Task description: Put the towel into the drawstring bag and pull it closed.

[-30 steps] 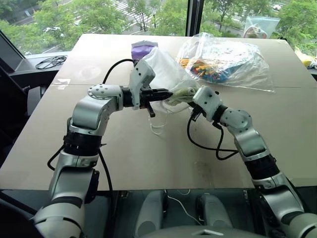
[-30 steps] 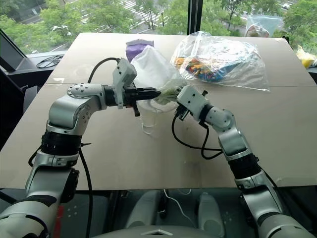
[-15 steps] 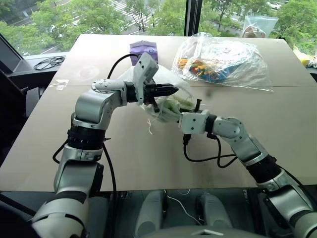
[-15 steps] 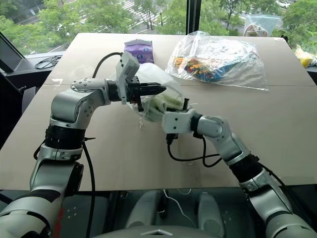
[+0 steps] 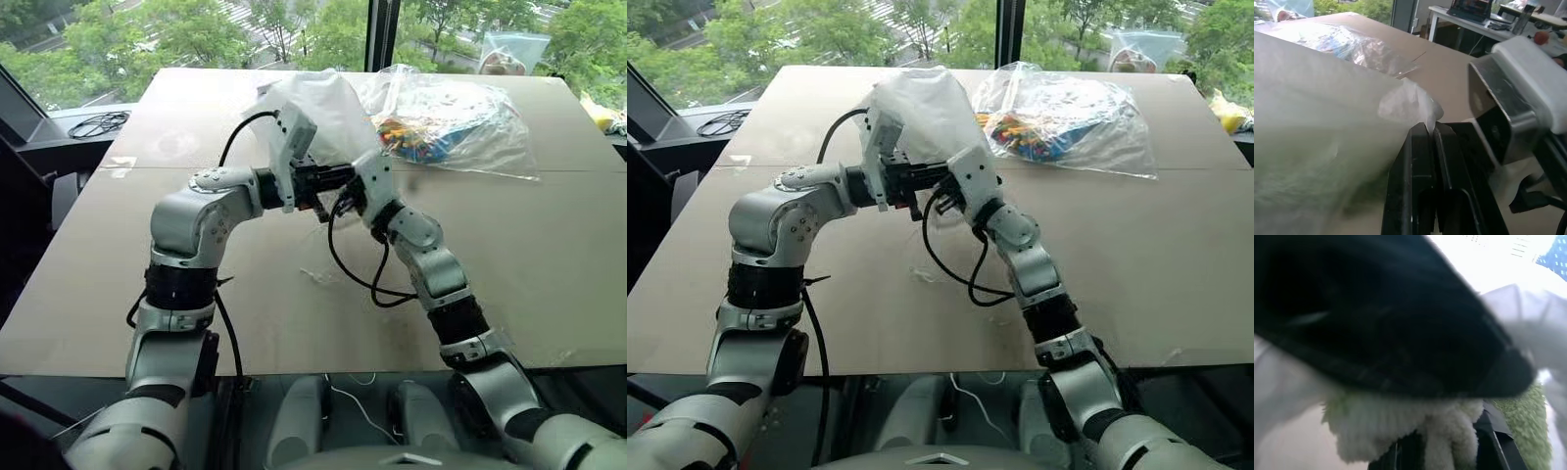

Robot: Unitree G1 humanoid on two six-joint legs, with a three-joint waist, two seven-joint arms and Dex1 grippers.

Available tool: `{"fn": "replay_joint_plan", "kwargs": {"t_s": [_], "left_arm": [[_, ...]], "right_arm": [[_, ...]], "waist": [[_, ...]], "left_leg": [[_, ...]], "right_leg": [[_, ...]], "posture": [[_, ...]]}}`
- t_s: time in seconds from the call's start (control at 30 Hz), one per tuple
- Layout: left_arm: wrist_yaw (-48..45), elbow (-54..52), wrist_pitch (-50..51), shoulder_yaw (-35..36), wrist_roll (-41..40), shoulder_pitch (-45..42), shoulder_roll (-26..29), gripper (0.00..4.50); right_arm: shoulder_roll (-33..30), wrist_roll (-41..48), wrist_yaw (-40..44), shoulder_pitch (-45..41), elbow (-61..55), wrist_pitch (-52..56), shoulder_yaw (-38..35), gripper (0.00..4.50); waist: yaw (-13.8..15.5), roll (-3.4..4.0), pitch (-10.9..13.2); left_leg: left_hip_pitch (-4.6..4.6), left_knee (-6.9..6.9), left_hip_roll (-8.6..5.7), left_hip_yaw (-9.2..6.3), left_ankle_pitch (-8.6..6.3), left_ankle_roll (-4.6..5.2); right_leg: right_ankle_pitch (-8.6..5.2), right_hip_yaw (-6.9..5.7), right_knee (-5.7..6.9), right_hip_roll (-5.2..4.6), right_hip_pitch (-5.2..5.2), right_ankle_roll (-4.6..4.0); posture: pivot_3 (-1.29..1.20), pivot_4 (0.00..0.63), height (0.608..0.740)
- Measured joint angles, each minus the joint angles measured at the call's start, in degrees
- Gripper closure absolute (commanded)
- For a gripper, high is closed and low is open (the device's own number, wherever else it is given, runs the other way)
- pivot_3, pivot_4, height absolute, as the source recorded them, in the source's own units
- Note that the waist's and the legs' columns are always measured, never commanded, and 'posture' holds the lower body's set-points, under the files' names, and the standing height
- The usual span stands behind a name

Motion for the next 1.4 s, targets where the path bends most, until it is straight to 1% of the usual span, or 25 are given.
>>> {"fn": "replay_joint_plan", "kwargs": {"t_s": [0.07,0.17,0.27,0.3,0.33,0.37,0.4,0.47,0.6,0.7,0.9,1.03,1.17,1.23,1.33,1.37,1.4], "left_arm": [[1.52,-0.95,0.62,0.71,-0.38,0.17,-0.32,4.50],[2.84,-1.04,1.15,0.85,-1.03,0.53,-0.84,4.50],[3.34,-1.01,1.05,0.87,-1.47,0.41,-1.04,4.50],[3.46,-0.68,0.94,0.90,-1.52,0.39,-1.06,4.50],[3.48,-0.41,0.90,0.90,-1.61,0.36,-1.13,4.50],[3.51,0.02,0.82,0.89,-1.72,0.26,-1.18,4.50],[3.58,0.72,0.76,0.90,-1.70,0.04,-1.19,4.50],[3.93,1.92,0.69,0.87,-1.58,-0.35,-1.14,4.50],[3.96,4.36,-0.37,0.88,-0.88,-1.03,-0.41,4.50],[3.76,6.48,-1.67,0.85,-0.57,-2.02,0.13,4.50],[3.44,9.55,-3.37,0.81,0.61,-2.59,0.89,4.50],[3.39,10.67,-4.32,0.84,1.09,-3.09,0.81,4.50],[3.35,10.84,-4.82,0.81,1.33,-3.31,0.62,4.50],[3.32,10.92,-5.12,0.80,1.50,-3.33,0.54,4.50],[3.29,11.26,-5.38,0.78,1.59,-3.35,0.48,4.50],[3.28,11.48,-5.40,0.77,1.63,-3.35,0.46,4.50],[3.28,11.61,-5.42,0.75,1.64,-3.37,0.44,4.50]], "right_arm": [[1.94,4.18,-0.42,-0.29,-0.14,2.59,-2.14,4.48],[2.02,11.08,-0.82,-0.30,-1.61,7.93,-4.37,4.48],[2.02,15.82,-1.85,-0.30,-3.38,12.12,-5.96,4.48],[2.01,17.11,-2.34,-0.30,-4.08,13.60,-6.31,3.44],[1.97,17.39,-2.63,-0.30,-4.40,14.36,-6.34,3.10],[1.90,17.30,-3.03,-0.30,-4.66,14.89,-6.15,2.66],[1.71,16.84,-3.38,-0.31,-4.97,15.47,-5.81,2.13],[0.12,15.39,-3.23,-0.39,-5.33,16.04,-3.98,1.24],[-4.10,14.88,0.74,-0.11,-7.29,17.82,-1.28,1.24],[-8.94,14.92,5.75,0.96,-10.75,18.30,0.82,1.24],[-16.77,17.31,13.18,2.84,-16.35,20.38,0.57,1.24],[-22.38,22.66,19.50,5.01,-22.98,22.53,-1.15,1.24],[-27.21,24.24,21.52,7.28,-25.70,23.50,-2.52,1.24],[-29.75,22.82,21.79,9.52,-25.75,23.36,-1.71,1.24],[-34.13,17.95,22.27,12.82,-24.99,22.27,1.77,1.24],[-35.44,14.99,22.29,13.77,-24.31,20.30,3.78,1.24],[-35.70,13.11,21.86,14.05,-23.19,18.99,5.04,1.24]], "waist": [[-0.02,0.01,0.00],[0.07,0.01,0.00],[-0.02,0.01,0.00],[-0.04,0.01,0.00],[-0.04,0.01,0.00],[-0.05,0.01,0.00],[-0.05,0.01,0.00],[-0.09,0.01,0.00],[-0.07,0.01,0.01],[0.05,0.01,0.00],[0.06,0.00,0.01],[0.17,-0.01,0.01],[0.26,-0.02,0.01],[0.33,-0.02,0.01],[0.32,-0.02,0.01],[0.25,-0.03,0.02],[0.15,-0.03,0.02]], "left_leg": [[0.00,-0.02,0.00,0.00,-0.03,0.07],[0.00,-0.02,0.00,0.00,-0.10,0.14],[0.00,-0.04,0.00,0.02,-0.12,0.12],[0.00,-0.06,0.00,0.04,-0.12,0.12],[0.00,-0.07,0.00,0.04,-0.12,0.12],[0.00,-0.09,0.00,0.05,-0.12,0.12],[0.00,-0.10,0.00,0.05,-0.12,0.12],[0.00,-0.10,0.00,0.09,-0.12,0.13],[-0.03,-0.09,0.00,0.11,-0.09,0.19],[-0.05,-0.09,-0.01,0.11,-0.09,0.20],[-0.08,-0.10,0.02,0.10,-0.09,0.20],[-0.20,-0.10,0.02,0.10,-0.09,0.21],[-0.20,-0.09,0.03,0.09,-0.10,0.21],[-0.21,-0.09,0.02,0.09,-0.10,0.21],[-0.25,-0.09,0.01,0.11,-0.10,0.22],[-0.25,-0.08,0.02,0.10,-0.10,0.22],[-0.25,-0.08,0.02,0.11,-0.10,0.22]], "right_leg": [[0.00,0.02,0.07,0.01,-0.04,-0.01],[0.00,0.02,0.07,0.00,-0.06,-0.02],[0.00,0.06,0.08,0.00,-0.11,-0.02],[-0.01,0.09,0.12,0.00,-0.15,-0.03],[-0.01,0.09,0.13,0.01,-0.17,-0.04],[-0.02,0.09,0.13,0.01,-0.19,-0.05],[-0.02,0.10,0.14,0.02,-0.20,-0.05],[-0.02,0.12,0.13,0.02,-0.21,-0.05],[-0.02,0.14,0.11,0.01,-0.23,-0.05],[-0.02,0.14,0.09,0.01,-0.23,-0.05],[-0.02,0.14,0.08,0.01,-0.27,-0.05],[-0.02,0.13,0.02,0.00,-0.32,-0.04],[-0.02,0.11,0.02,-0.01,-0.32,-0.05],[-0.03,0.10,0.00,-0.04,-0.32,-0.06],[-0.03,0.10,-0.03,-0.07,-0.34,-0.07],[-0.04,0.10,-0.03,-0.06,-0.35,-0.07],[-0.04,0.10,-0.03,-0.05,-0.35,-0.07]], "posture": [[0.00,0.150,0.739],[0.00,0.150,0.739],[0.00,0.150,0.739],[0.00,0.150,0.739],[0.00,0.150,0.739],[0.00,0.150,0.739],[0.00,0.150,0.739],[0.00,0.150,0.739],[0.00,0.150,0.739],[0.00,0.150,0.739],[0.00,0.150,0.739],[0.00,0.150,0.739],[0.00,0.150,0.739],[0.00,0.150,0.739],[0.00,0.150,0.739],[0.00,0.150,0.739],[0.00,0.150,0.739]]}}
